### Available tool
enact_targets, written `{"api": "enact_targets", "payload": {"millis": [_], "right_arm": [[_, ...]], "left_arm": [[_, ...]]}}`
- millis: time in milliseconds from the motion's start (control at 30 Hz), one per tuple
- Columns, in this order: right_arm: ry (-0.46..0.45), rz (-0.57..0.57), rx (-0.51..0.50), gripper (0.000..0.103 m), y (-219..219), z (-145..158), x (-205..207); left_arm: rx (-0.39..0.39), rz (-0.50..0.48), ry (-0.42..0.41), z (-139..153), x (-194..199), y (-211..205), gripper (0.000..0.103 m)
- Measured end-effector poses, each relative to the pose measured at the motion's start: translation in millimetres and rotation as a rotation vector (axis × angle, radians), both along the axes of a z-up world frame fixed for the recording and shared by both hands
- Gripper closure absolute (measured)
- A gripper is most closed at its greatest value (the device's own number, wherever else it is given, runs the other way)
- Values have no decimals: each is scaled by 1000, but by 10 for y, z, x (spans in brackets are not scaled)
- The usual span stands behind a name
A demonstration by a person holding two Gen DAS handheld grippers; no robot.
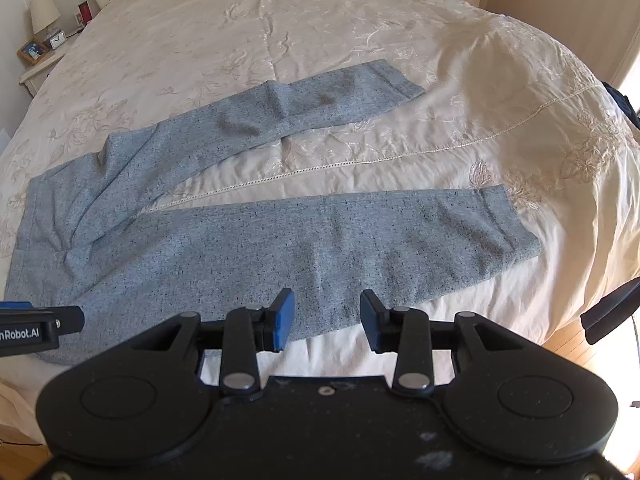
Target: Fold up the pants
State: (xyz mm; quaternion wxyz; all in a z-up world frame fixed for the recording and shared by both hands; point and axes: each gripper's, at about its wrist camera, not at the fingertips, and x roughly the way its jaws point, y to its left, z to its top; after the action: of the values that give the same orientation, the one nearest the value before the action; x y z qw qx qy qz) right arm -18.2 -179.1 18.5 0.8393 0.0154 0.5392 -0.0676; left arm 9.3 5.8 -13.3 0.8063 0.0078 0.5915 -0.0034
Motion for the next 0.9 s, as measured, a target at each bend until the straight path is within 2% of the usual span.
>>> {"api": "enact_targets", "payload": {"millis": [600,900], "right_arm": [[7,13,8,64,37,-9,2],[10,40,11,64,53,-12,65]], "left_arm": [[-5,6,6,9,47,46,41],[18,46,-52,84,106,107,41]]}}
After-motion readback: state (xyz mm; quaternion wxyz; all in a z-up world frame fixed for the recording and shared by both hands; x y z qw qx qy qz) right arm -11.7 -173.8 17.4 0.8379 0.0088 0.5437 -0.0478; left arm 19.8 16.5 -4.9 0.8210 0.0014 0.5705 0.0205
